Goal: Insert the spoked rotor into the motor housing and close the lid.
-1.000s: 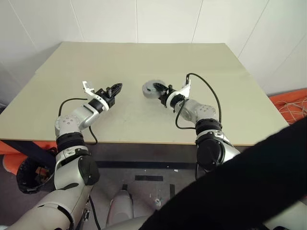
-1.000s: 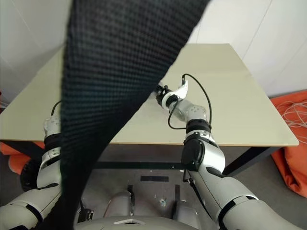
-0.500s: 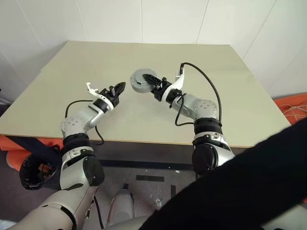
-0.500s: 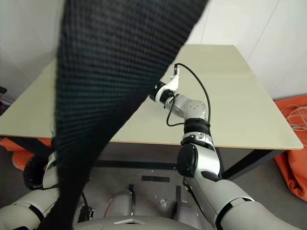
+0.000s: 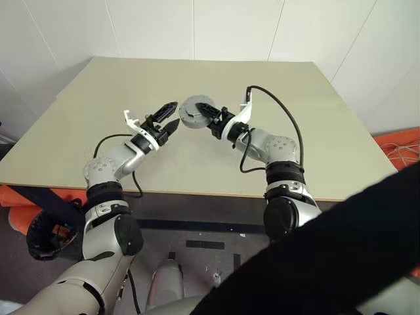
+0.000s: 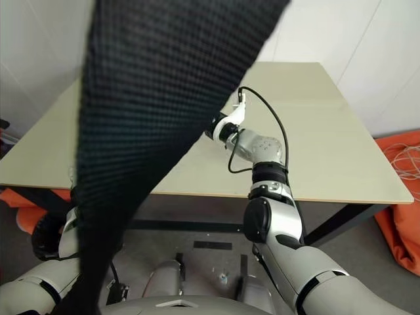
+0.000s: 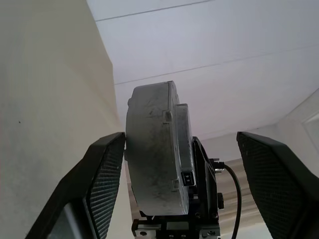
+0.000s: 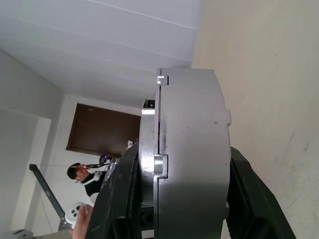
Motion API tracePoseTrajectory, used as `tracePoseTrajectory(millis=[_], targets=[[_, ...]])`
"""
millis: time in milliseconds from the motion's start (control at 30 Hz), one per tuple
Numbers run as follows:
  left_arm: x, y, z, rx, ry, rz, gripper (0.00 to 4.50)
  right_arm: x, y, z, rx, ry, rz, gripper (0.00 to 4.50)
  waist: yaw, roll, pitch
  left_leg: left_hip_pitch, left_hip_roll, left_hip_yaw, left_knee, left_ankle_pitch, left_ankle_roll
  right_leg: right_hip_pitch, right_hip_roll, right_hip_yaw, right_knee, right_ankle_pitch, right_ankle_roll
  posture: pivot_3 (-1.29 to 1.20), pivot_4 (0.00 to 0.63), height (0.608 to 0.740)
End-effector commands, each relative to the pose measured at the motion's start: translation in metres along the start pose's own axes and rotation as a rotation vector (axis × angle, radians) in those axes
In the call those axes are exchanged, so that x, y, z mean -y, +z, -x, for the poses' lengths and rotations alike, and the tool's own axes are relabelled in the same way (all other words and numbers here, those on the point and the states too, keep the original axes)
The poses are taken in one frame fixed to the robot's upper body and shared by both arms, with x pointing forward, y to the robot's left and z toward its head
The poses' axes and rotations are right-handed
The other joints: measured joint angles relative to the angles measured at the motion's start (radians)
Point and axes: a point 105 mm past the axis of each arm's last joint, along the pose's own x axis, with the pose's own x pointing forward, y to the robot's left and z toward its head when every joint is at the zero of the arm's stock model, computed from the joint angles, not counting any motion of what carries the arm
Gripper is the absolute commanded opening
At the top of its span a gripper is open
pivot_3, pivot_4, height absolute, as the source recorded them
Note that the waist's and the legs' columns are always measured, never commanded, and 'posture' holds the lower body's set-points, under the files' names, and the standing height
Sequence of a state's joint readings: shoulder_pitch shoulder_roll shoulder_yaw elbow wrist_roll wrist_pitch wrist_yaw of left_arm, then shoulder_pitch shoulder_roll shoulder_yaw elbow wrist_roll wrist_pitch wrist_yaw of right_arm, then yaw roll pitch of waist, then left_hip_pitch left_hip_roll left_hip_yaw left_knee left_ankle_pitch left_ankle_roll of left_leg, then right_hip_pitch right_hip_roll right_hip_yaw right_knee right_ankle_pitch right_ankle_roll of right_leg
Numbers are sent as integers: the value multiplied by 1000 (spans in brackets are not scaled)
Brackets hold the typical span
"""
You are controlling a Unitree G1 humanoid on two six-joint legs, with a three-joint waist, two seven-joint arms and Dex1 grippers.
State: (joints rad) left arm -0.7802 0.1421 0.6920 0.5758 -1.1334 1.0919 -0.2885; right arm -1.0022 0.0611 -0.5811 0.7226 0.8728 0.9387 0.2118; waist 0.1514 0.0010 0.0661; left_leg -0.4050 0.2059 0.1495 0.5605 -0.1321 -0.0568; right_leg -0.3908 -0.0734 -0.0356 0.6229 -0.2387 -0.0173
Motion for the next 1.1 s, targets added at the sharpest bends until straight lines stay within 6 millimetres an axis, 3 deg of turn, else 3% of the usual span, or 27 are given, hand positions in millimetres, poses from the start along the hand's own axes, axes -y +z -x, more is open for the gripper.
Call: tracePoseTrajectory(millis=[33,400,667,767,900,1100], targets=[[20,-1,-11,-16,-82,9,3816,-31,8,0,14,119,24,2044,0,0,0,0,0,0,0,0,0,0,0,0,0,0,0,0,0,740],[20,-9,-27,-35,-91,13,3816,-28,-23,-3,-103,108,5,2044,0,0,0,0,0,0,1,0,0,1,0,0,0,0,0,0,0,740],[12,-14,-27,-54,-55,-24,3816,-27,-23,-2,-95,99,17,2044,0,0,0,0,0,0,1,0,0,1,0,0,0,0,0,0,0,740],[4,-15,-26,-54,-20,-14,3191,-27,-22,-2,-89,95,19,2044,0,0,0,0,0,0,1,0,0,0,0,0,0,0,0,0,0,740],[3,-15,-25,-58,-18,-9,1952,-26,-21,-2,-85,93,23,2044,0,0,0,0,0,0,1,0,0,0,0,0,0,0,0,0,0,740],[3,-15,-24,-63,-23,-4,1836,-26,-20,-2,-80,90,28,2044,1,0,0,0,0,0,1,0,0,1,0,0,0,0,0,0,0,740]])
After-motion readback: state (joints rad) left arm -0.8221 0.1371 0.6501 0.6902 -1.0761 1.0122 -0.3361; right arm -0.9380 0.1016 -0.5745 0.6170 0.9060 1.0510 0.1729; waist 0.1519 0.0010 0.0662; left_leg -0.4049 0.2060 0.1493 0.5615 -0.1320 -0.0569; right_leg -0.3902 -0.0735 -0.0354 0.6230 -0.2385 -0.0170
